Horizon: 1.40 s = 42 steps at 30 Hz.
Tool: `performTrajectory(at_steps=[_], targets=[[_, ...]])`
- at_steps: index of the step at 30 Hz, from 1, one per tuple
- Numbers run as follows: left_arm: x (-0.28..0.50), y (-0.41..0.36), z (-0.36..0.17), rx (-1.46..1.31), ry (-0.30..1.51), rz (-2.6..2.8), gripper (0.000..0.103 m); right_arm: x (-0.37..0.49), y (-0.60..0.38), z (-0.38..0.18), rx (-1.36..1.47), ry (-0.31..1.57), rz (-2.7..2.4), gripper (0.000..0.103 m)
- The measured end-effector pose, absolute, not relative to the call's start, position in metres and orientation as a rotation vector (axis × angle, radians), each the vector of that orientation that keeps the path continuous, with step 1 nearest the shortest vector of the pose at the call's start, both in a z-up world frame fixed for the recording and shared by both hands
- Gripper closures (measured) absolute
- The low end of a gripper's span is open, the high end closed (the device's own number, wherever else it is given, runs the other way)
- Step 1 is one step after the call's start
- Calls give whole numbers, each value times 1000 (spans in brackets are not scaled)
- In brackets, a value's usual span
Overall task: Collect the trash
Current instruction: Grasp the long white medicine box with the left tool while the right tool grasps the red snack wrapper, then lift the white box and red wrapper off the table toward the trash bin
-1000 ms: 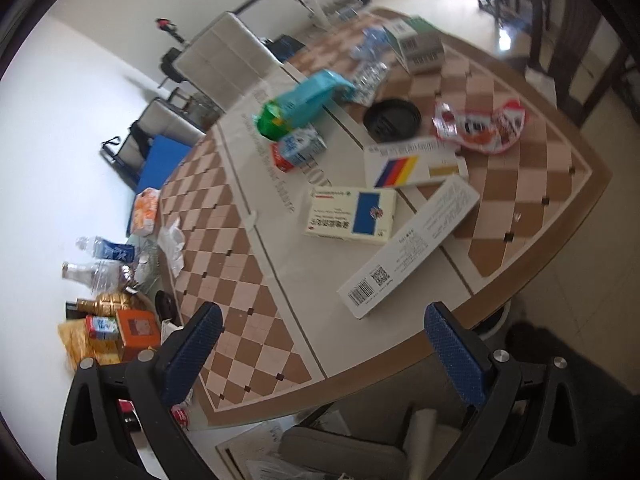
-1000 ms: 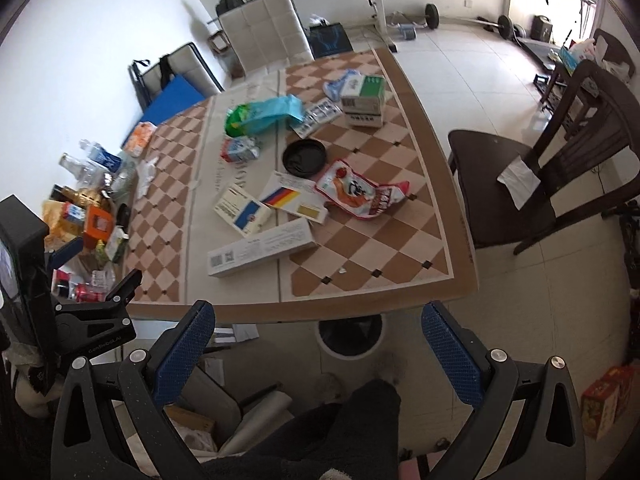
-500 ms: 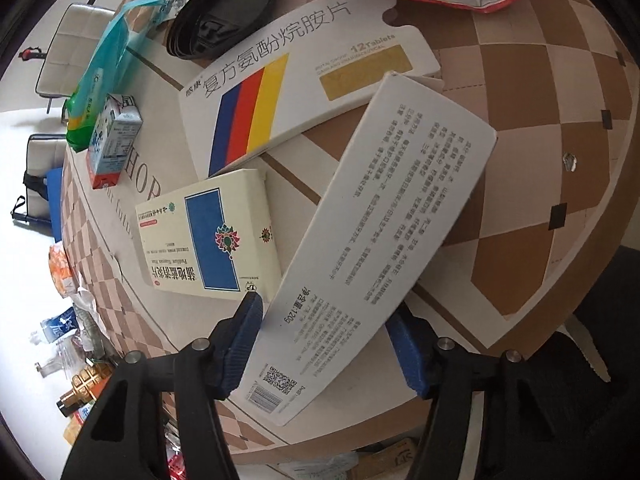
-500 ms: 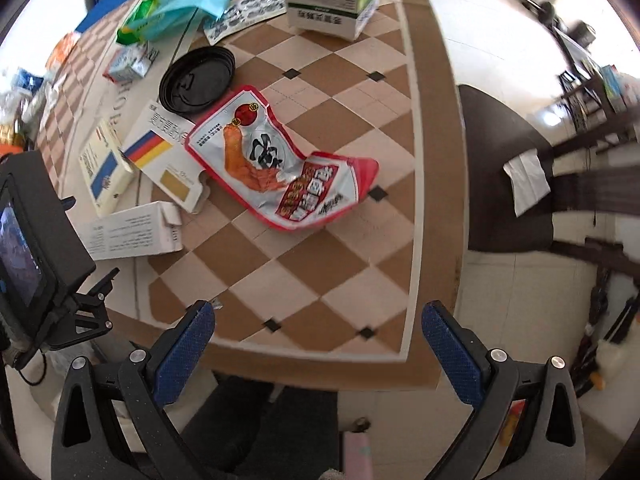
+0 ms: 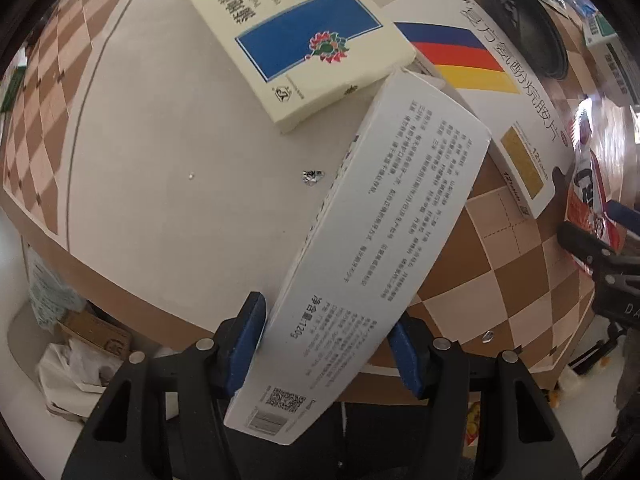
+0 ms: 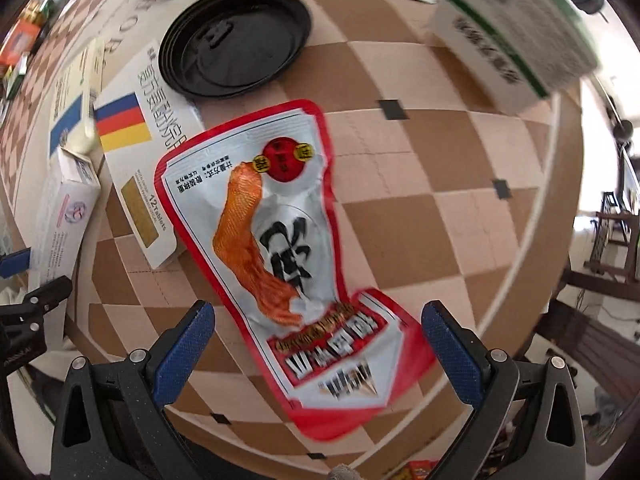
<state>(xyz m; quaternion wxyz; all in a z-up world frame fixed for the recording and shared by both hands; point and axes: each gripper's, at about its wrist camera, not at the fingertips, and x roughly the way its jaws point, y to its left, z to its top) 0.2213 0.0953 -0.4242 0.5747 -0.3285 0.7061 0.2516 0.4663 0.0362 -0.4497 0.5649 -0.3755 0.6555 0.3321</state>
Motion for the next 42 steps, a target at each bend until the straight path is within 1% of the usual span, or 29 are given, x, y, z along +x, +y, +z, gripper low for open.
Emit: performTrajectory(at_steps=[2,3,5,7,9,13,15,16,21,22,27,29,31,32,36,38,40,42], targets=[[222,90,-425,-708,1644,603,46,466,39,-456,-894,1551,771,0],[222,87,-424,-672,1644,603,46,466,39,-459,-902,1556,759,4],[221,83,-424,-627,1638,604,52,467,41,-457,-881,1546,751,7],[218,81,-424,-596,1637,614,52,464,42,-453,-871,1528,759,15],[214,81,-423,-563,1620,624,53,455,33,-446,-866,1502,755,32],[211,86,-411,-512,1588,626,54,454,25,-439,-796,1505,708,39],[209,87,-410,-503,1572,627,54,453,8,-432,-738,1517,700,51],[204,89,-410,-504,1565,629,54,452,5,-429,-722,1515,696,55],[163,87,-398,-520,1512,647,54,443,-10,-416,-671,1487,670,64],[153,92,-388,-527,1501,650,54,443,-15,-412,-647,1486,666,65],[120,80,-380,-566,1452,671,54,453,-52,-387,-476,1520,649,76],[123,68,-370,-579,1443,682,54,463,-65,-379,-383,1562,630,79],[122,64,-364,-596,1437,690,54,471,-79,-382,-373,1578,607,86],[118,65,-365,-602,1433,693,54,472,-78,-384,-389,1573,595,91],[122,65,-371,-616,1415,705,54,472,-85,-392,-408,1610,542,93],[126,60,-372,-611,1404,710,54,474,-94,-397,-366,1617,538,103],[129,54,-368,-610,1399,704,54,468,-87,-400,-329,1617,553,103],[132,50,-362,-607,1392,705,54,466,-90,-390,-312,1609,607,103]])
